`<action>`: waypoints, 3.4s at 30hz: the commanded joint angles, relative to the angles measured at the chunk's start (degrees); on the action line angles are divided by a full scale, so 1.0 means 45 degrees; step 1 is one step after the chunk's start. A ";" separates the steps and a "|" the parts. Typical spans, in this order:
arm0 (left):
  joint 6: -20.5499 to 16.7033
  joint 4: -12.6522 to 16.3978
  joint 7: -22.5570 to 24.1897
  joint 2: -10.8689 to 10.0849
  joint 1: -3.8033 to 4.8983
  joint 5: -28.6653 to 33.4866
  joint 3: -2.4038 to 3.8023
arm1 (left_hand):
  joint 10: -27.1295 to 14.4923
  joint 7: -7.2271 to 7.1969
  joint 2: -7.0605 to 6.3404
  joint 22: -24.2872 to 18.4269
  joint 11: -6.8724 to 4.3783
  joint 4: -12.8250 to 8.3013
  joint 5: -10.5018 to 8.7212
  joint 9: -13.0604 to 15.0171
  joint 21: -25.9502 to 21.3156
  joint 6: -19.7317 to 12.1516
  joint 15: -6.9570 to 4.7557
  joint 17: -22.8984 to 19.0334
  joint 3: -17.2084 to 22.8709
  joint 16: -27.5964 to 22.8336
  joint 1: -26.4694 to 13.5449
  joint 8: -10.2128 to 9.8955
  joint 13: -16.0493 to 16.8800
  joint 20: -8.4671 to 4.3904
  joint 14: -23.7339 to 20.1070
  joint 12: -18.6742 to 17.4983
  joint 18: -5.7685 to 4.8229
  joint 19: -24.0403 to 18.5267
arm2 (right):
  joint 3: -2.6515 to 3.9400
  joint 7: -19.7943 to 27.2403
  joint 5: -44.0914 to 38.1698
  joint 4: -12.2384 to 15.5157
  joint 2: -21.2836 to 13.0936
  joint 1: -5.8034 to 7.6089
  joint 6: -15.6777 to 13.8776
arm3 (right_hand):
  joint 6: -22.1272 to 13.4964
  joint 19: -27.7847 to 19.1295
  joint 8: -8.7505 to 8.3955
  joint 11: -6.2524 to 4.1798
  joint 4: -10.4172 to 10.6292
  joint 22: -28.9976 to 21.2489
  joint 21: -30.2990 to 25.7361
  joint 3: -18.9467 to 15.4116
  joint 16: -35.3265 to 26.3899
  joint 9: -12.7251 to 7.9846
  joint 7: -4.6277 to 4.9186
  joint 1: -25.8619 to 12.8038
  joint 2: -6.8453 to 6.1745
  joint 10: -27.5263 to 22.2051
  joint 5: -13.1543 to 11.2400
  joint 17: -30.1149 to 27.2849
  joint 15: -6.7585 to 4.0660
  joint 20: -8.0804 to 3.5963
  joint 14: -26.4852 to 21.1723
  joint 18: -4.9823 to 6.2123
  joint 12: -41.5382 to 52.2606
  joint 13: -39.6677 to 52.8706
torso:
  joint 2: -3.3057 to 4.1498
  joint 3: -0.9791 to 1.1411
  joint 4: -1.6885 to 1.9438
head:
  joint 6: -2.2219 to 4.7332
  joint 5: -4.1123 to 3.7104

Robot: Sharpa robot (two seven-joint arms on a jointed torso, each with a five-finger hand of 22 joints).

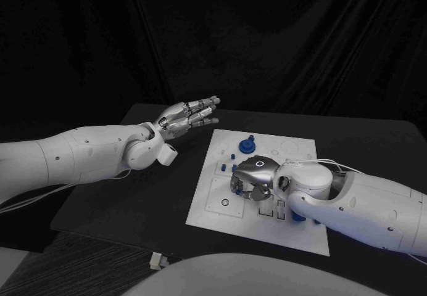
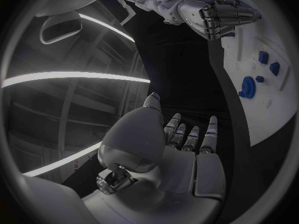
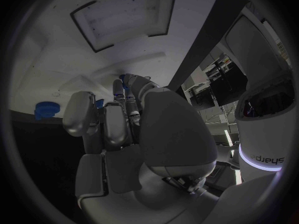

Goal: Assemble the parts on the task board

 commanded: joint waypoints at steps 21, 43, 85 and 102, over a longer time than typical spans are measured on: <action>0.0094 -0.0003 0.1034 -0.0012 -0.0015 0.0097 0.0013 | 0.0009 0.0010 0.0114 0.0019 0.0114 0.0048 0.0056 0.0029 0.0030 0.0146 -0.0049 -0.0005 0.0002 0.0021 0.0068 0.0059 -0.0012 0.0029 -0.0061 0.0031 0.0240 0.0082 | -0.0002 -0.0781 -0.0066 0.0208 -0.0364 0.0045 -0.0559 | -0.5526 -0.0707 -0.0734 0.0460 0.0499 0.1357 -0.1907 -0.1628 -0.0598 -0.1895 -0.1404 -0.0226 -0.0279 -0.3768 -0.1795 -0.1024 0.0096 0.0070 -0.0479 0.0560 -0.0736 -0.0548 | 0.0002 0.0005 -0.0007 | -0.0003 -0.0090; 0.0075 0.0007 0.1040 0.0003 -0.0015 0.0097 0.0013 | 0.0011 0.0018 0.0103 0.0018 0.0119 0.0041 0.0059 0.0031 0.0036 0.0165 -0.0050 -0.0004 -0.0004 0.0023 0.0079 0.0064 -0.0011 0.0034 -0.0057 0.0035 0.0240 0.0094 | -0.0004 -0.1117 -0.0069 0.1509 -0.3659 0.2465 -0.1438 | -0.2220 0.0365 0.0081 0.0293 0.2101 0.1800 -0.0279 -0.2593 0.0468 -0.1679 -0.0510 -0.1407 -0.0443 -0.3346 -0.2921 0.0367 -0.0102 -0.0125 0.0441 0.0263 0.0308 -0.0690 | -0.0013 -0.0006 -0.0010 | -0.0003 -0.0405; 0.0115 -0.0008 0.1015 -0.0043 -0.0020 0.0096 0.0011 | 0.0024 0.0042 0.0108 0.0014 0.0147 -0.0040 0.0152 0.0028 0.0056 0.0169 -0.0041 -0.0001 0.0029 0.0026 0.0191 0.0063 -0.0006 0.0074 -0.0050 0.0053 0.0233 0.0130 | -0.0007 -0.0270 -0.0069 0.0196 -0.3066 0.1017 -0.0243 | -0.2115 0.0344 -0.0466 0.0188 0.1982 0.1754 -0.0625 -0.2006 0.0177 -0.2254 -0.0361 0.0263 -0.0291 -0.2164 -0.1354 0.0001 -0.0183 -0.0202 0.0360 0.0297 -0.0032 -0.1019 | 0.0017 0.0015 0.0001 | -0.0003 -0.0498; 0.0139 0.0033 0.0966 -0.0126 -0.0024 0.0096 0.0011 | 0.0056 0.0099 0.0127 0.0039 0.0215 -0.0112 0.0190 0.0033 0.0075 0.0214 -0.0039 0.0003 0.0067 0.0031 0.0277 0.0069 0.0003 0.0089 -0.0036 0.0084 0.0232 0.0165 | -0.0006 -0.0002 -0.0069 -0.0087 -0.2779 0.0898 -0.0378 | -0.0931 0.0383 0.0078 -0.0055 0.1699 0.1793 -0.0475 -0.0931 0.0244 -0.1769 -0.0432 0.0123 -0.0410 -0.0505 -0.0830 0.0096 -0.0195 -0.0219 0.0388 0.0274 0.0001 -0.0908 | 0.0009 0.0007 0.0007 | -0.0003 -0.0417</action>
